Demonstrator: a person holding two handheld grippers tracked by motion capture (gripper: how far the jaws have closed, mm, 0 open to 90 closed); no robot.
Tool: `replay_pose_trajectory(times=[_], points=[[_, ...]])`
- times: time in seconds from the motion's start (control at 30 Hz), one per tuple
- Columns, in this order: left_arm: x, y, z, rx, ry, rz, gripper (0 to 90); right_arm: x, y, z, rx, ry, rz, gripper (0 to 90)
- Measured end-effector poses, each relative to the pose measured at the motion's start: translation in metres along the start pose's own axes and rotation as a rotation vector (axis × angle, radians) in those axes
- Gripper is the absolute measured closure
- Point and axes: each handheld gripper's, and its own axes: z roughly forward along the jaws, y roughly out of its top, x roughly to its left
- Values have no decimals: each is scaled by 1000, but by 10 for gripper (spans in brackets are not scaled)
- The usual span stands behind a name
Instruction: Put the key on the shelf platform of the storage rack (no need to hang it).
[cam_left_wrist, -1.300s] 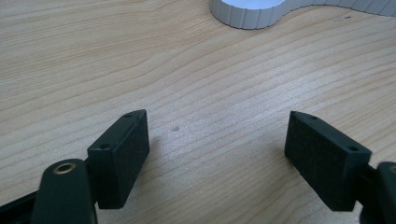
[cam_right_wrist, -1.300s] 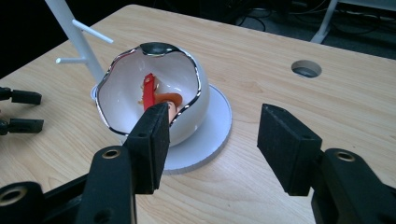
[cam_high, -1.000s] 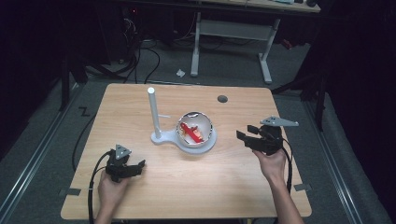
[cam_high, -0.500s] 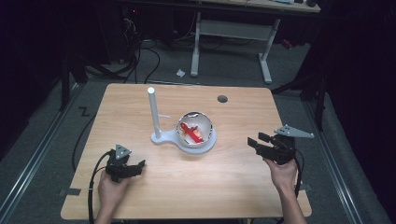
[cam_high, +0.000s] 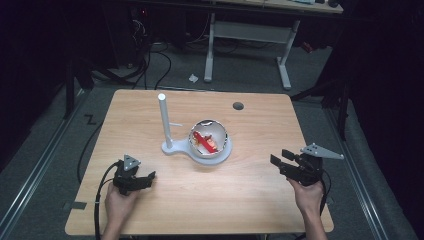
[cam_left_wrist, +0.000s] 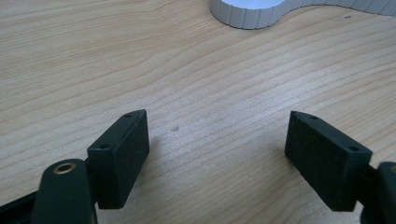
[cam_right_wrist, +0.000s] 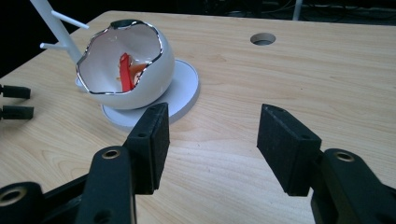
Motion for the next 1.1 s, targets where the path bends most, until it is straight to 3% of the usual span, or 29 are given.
replay_pose_trajectory(times=[0.4,1.1], points=[[0,0,0,1,-1,2,226,4,-18,3,0,7,17,439],[0,0,0,2,-2,2,227,13,-29,40,33,52,29,438]])
